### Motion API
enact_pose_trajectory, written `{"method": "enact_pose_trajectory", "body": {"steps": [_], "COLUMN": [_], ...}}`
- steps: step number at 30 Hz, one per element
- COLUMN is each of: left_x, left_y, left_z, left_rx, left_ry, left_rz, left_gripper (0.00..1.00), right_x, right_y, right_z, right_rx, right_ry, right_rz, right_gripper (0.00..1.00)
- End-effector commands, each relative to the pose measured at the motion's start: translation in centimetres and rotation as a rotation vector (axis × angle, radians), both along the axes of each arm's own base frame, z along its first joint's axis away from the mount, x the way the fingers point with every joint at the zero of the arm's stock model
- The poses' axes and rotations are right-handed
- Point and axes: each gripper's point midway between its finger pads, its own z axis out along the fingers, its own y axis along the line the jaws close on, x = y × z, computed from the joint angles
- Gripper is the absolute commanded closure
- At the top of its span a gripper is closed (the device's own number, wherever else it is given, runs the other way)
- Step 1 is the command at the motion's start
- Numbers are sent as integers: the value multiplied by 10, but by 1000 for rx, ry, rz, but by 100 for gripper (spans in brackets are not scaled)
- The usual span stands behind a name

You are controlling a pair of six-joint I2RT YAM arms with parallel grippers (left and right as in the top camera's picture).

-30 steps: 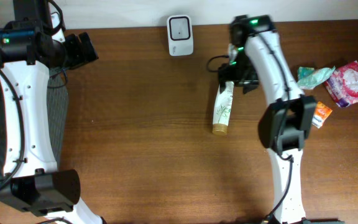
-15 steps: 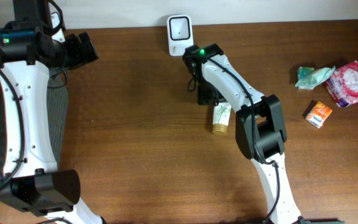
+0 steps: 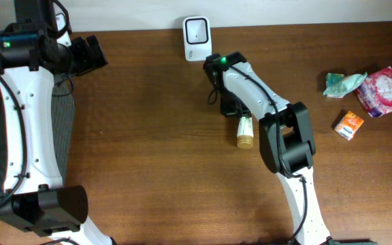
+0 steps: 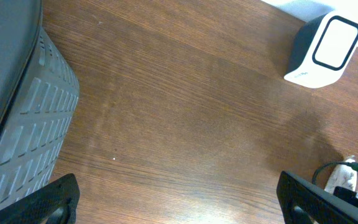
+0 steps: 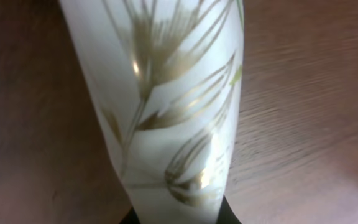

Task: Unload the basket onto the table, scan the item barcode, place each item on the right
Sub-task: 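Raise the cream tube with the right gripper and hold it at the scanner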

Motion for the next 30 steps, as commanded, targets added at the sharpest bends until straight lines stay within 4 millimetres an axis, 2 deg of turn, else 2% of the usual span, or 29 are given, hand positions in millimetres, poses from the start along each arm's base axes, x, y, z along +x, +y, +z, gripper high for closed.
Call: {"method": "enact_pose_trajectory", "body": {"steps": [1, 3, 5, 7, 9, 11, 13, 17, 21, 25, 30], "left_x": [0, 0, 0, 0, 0, 0, 0, 0, 0, 0, 0], "left_y": [2, 2, 2, 2, 2, 2, 2, 2, 2, 2, 2], "left_z": [5, 5, 5, 5, 5, 5, 5, 5, 5, 5, 5], "left_rx": [5, 5, 5, 5, 5, 5, 5, 5, 5, 5, 6], "left_ry": [-15, -15, -15, -15, -15, -15, -15, -15, -15, -15, -15], "left_rz": [4, 4, 4, 4, 4, 4, 4, 4, 4, 4, 4], "left_gripper": [1, 1, 1, 1, 1, 1, 1, 1, 1, 1, 1], "right_x": [16, 24, 28, 28, 26, 27, 31, 29, 29, 29, 22], "right_y": [39, 64, 81, 100, 106, 102, 98, 104, 113, 115, 127], "right_z": [31, 61, 89, 124, 155, 177, 187, 198, 242, 244, 244], "right_rx": [363, 616, 834, 1148, 1389, 1538, 1600, 1663, 1907, 1915, 1923], "right_ry": [42, 36, 19, 0, -36, -80, -121, -165, -308, -316, -283], "right_rz": [123, 206, 263, 338, 400, 417, 439, 512, 617, 631, 640], "right_gripper": [96, 96, 96, 96, 96, 96, 96, 96, 96, 96, 96]}}
